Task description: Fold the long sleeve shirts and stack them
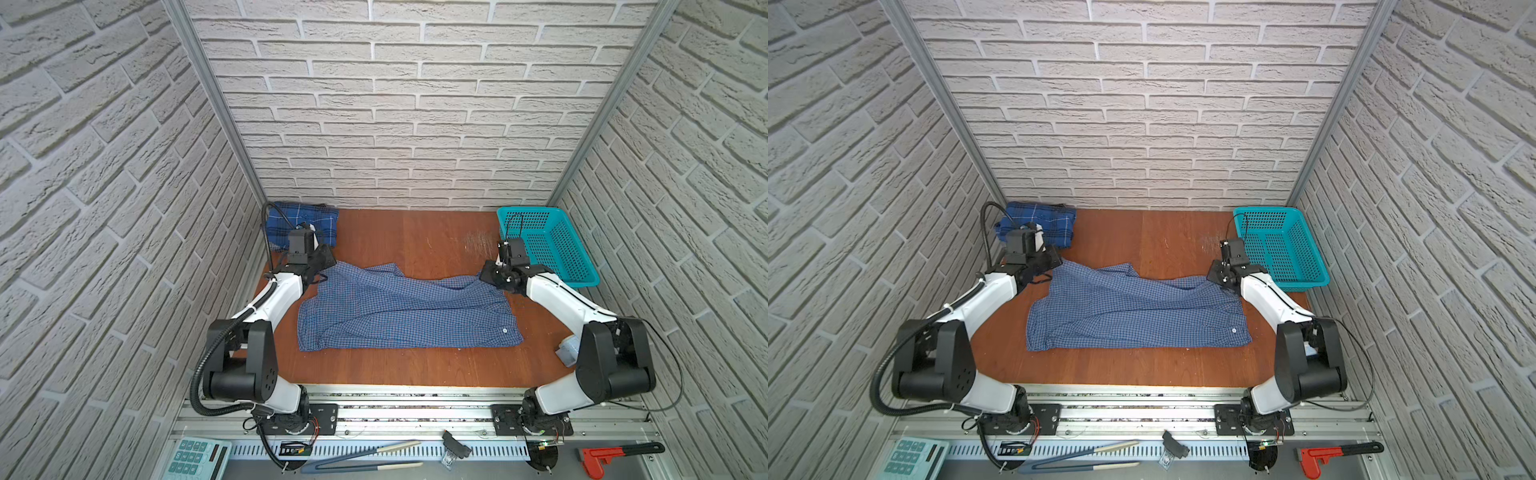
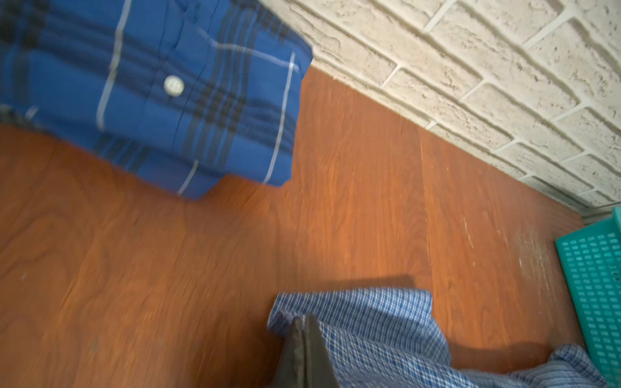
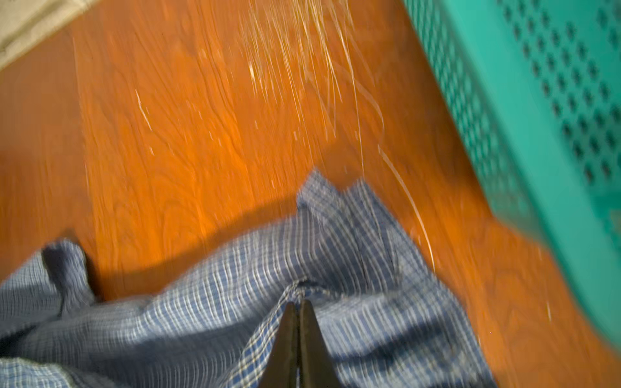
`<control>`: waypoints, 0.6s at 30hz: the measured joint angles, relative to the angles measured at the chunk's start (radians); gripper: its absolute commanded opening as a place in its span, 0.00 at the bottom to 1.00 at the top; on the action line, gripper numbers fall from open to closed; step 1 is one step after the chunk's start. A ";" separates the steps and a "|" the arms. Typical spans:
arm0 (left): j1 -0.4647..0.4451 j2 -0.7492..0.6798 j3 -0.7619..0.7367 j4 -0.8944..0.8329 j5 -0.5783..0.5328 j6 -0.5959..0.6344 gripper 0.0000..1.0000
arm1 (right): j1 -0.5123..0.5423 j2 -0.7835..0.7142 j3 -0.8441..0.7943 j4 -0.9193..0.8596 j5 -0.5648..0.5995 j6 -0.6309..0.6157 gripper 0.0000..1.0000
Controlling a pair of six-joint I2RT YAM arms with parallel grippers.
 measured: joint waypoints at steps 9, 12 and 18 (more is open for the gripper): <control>0.000 0.096 0.084 0.013 0.037 0.053 0.00 | -0.077 0.191 0.192 -0.003 0.024 -0.102 0.06; 0.000 0.049 0.061 0.011 0.040 0.062 0.00 | -0.101 0.189 0.193 -0.003 0.011 -0.122 0.06; 0.000 -0.109 -0.074 0.017 0.027 0.062 0.00 | -0.114 0.184 0.185 0.000 -0.039 -0.145 0.06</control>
